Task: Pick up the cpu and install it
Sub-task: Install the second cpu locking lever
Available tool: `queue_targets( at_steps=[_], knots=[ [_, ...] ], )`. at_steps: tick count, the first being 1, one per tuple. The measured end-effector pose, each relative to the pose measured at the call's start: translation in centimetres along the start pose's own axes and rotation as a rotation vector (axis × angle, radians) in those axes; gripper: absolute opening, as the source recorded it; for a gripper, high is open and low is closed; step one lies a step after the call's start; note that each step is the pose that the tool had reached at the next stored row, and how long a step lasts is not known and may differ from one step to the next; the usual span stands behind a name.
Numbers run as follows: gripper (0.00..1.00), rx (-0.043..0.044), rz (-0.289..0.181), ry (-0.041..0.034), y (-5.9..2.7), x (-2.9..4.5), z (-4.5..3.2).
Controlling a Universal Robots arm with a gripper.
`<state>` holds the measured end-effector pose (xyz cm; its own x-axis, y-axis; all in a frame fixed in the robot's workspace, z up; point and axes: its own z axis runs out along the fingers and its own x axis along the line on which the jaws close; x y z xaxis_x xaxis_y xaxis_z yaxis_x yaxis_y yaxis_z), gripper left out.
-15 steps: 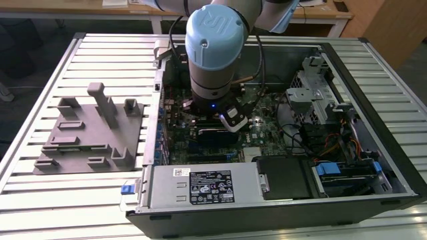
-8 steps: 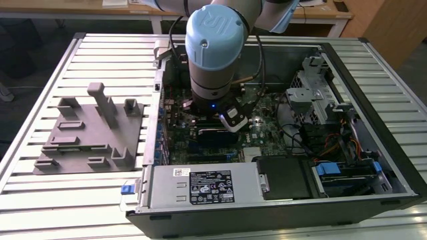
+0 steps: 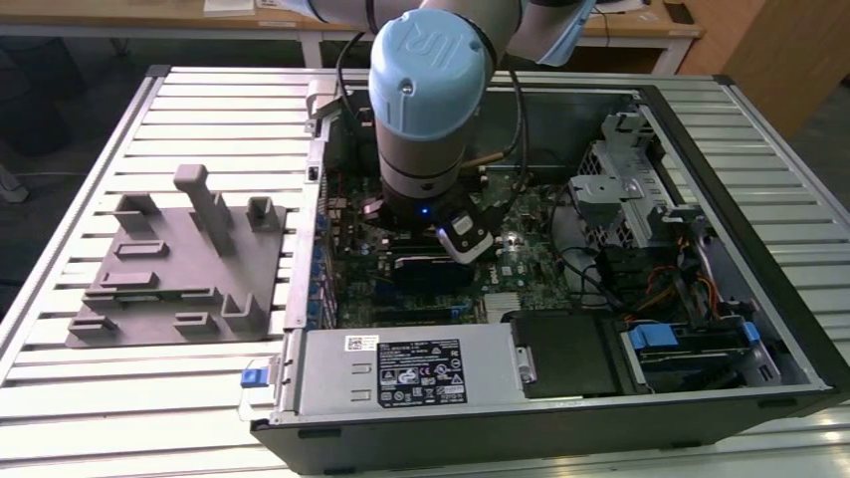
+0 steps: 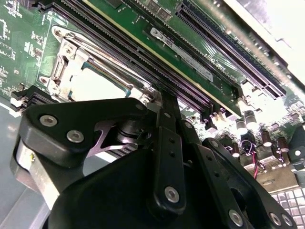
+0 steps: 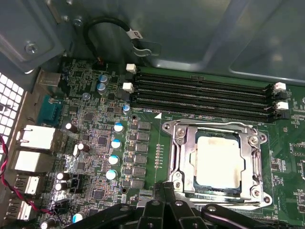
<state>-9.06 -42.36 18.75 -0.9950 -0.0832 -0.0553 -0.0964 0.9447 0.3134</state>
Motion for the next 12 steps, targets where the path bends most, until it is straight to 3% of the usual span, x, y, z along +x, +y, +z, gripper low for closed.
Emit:
queue_targets(
  at_steps=[5,12],
  knots=[
    [0.11,0.0000,0.000,0.0000,0.27,-0.05,-0.80],
    [0.11,0.0001,0.000,0.0001,0.85,-0.15,-2.57]
  ],
)
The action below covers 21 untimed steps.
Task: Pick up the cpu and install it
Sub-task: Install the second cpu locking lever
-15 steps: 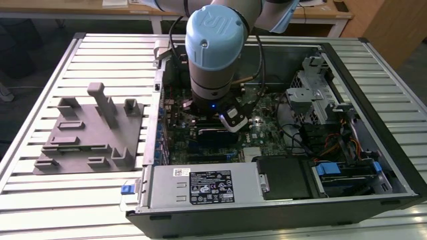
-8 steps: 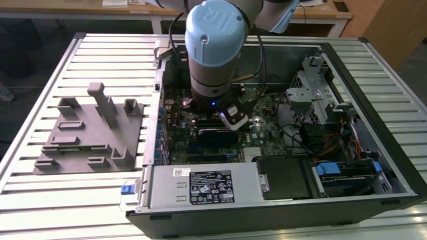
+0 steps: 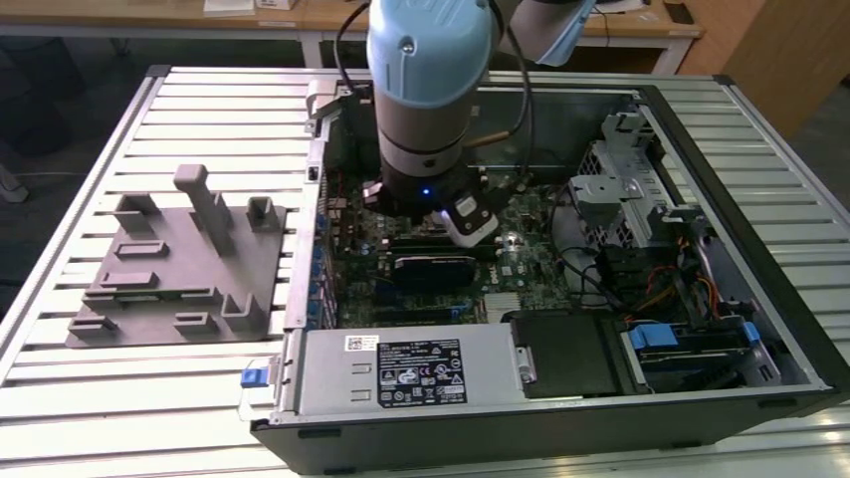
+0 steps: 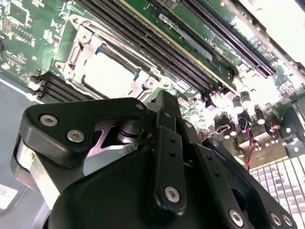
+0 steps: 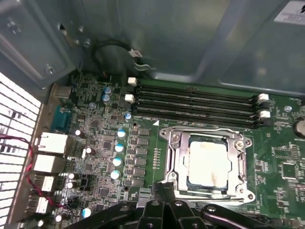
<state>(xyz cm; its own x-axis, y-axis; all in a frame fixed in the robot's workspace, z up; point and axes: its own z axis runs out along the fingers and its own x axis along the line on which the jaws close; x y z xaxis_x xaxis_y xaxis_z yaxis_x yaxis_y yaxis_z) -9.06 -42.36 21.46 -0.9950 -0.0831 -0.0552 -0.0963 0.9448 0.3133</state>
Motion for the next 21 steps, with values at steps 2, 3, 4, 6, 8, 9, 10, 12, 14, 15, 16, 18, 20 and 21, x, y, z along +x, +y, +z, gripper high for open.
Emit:
queue_targets(
  at_steps=[2,3,4,6,8,9,10,12,14,15,16,18,20,21],
  knots=[
    [0.11,0.0011,0.000,0.0002,0.10,-0.02,-0.31],
    [0.11,0.0022,0.000,0.0003,0.13,-0.03,-0.40],
    [0.11,0.0030,0.000,0.0001,0.14,-0.03,-0.41],
    [0.11,0.0118,0.001,0.0005,0.14,-0.05,-0.42],
    [0.11,0.0224,0.007,-0.0005,0.12,-0.21,-0.42],
    [0.11,0.0286,0.011,-0.0011,0.12,-0.31,-0.41],
    [0.11,0.0346,0.014,-0.0016,0.12,-0.42,-0.41],
    [0.11,0.0450,0.020,-0.0026,0.12,-0.71,-0.39],
    [0.11,0.0546,0.025,-0.0034,0.16,-1.06,-0.35],
    [0.11,0.0586,0.026,-0.0036,0.19,-1.21,-0.33],
    [0.11,0.0626,0.028,-0.0036,0.24,-1.36,-0.31],
    [0.11,0.0708,0.029,-0.0034,0.38,-1.61,-0.25],
    [0.11,0.0794,0.030,-0.0031,0.61,-1.81,-0.16],
    [0.11,0.0844,0.030,-0.0027,0.75,-1.90,-0.11]
  ],
)
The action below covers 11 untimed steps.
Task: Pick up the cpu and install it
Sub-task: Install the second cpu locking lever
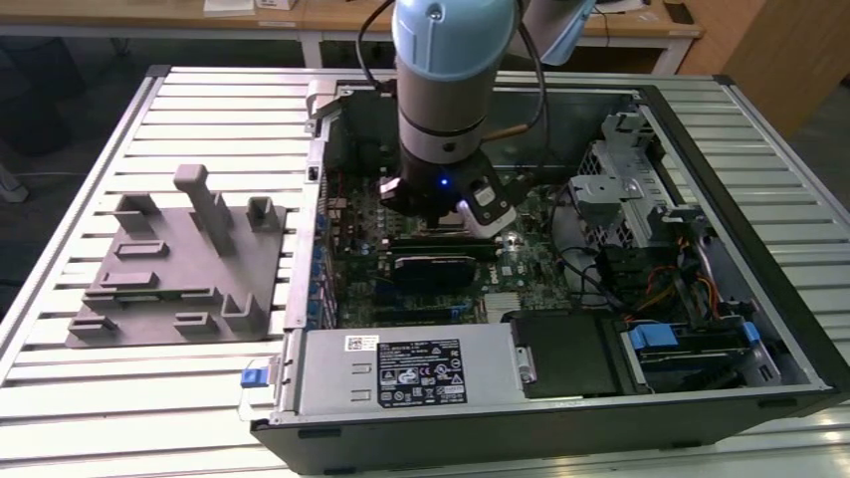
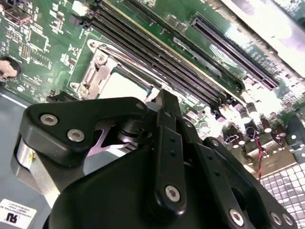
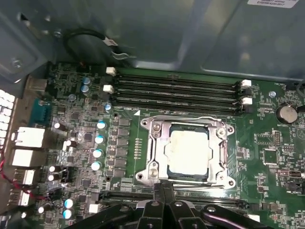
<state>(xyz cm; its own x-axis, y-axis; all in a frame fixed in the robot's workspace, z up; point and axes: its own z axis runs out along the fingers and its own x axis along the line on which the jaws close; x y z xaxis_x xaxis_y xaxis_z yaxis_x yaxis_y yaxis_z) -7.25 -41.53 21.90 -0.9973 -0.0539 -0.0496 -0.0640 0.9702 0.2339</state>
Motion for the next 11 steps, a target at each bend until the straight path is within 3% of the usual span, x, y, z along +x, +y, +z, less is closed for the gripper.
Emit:
queue_targets(
  at_steps=[11],
  knots=[
    [0.11,0.0460,0.000,0.0027,2.01,-0.73,0.52]
  ],
)
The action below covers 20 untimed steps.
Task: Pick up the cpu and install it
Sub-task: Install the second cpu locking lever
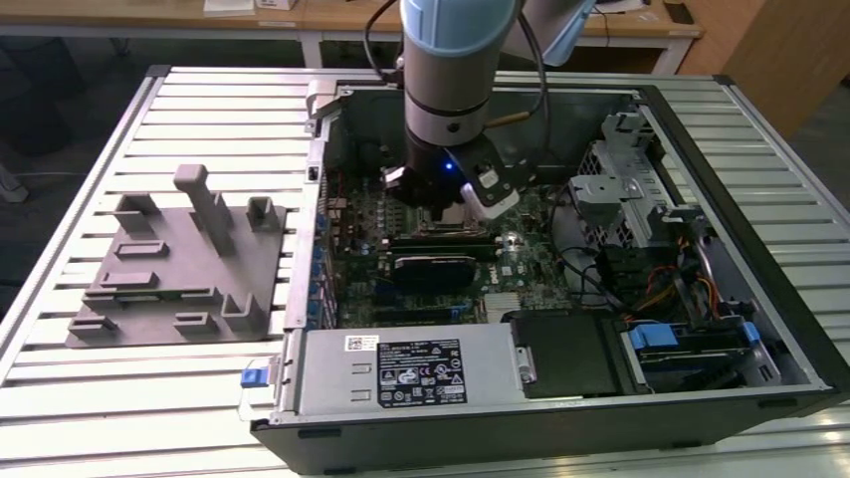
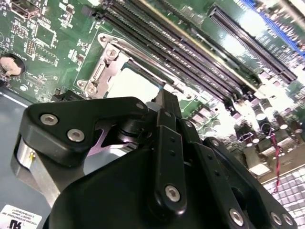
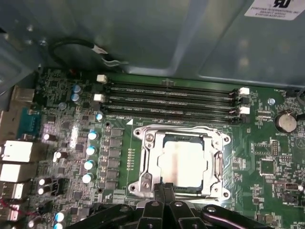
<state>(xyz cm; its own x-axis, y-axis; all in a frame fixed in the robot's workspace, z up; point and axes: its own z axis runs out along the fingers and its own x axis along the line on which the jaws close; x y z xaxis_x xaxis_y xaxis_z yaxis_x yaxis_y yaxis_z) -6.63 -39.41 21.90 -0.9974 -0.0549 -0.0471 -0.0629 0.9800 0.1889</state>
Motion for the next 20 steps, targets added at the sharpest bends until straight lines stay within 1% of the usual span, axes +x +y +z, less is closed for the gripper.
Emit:
queue_targets(
  at_steps=[4,7,9,10,17,20],
  knots=[
    [0.11,0.0160,0.000,0.0007,0.59,-0.34,0.14],
    [0.11,0.0227,0.001,0.0010,0.98,-0.74,0.23],
    [0.11,0.0276,0.002,0.0011,1.32,-1.11,0.33],
    [0.11,0.0313,0.003,0.0012,1.56,-1.42,0.39],
    [0.11,0.0474,0.007,0.0012,2.13,-2.56,0.58],
    [0.11,0.0484,0.008,0.0012,2.17,-2.62,0.59]
  ],
)
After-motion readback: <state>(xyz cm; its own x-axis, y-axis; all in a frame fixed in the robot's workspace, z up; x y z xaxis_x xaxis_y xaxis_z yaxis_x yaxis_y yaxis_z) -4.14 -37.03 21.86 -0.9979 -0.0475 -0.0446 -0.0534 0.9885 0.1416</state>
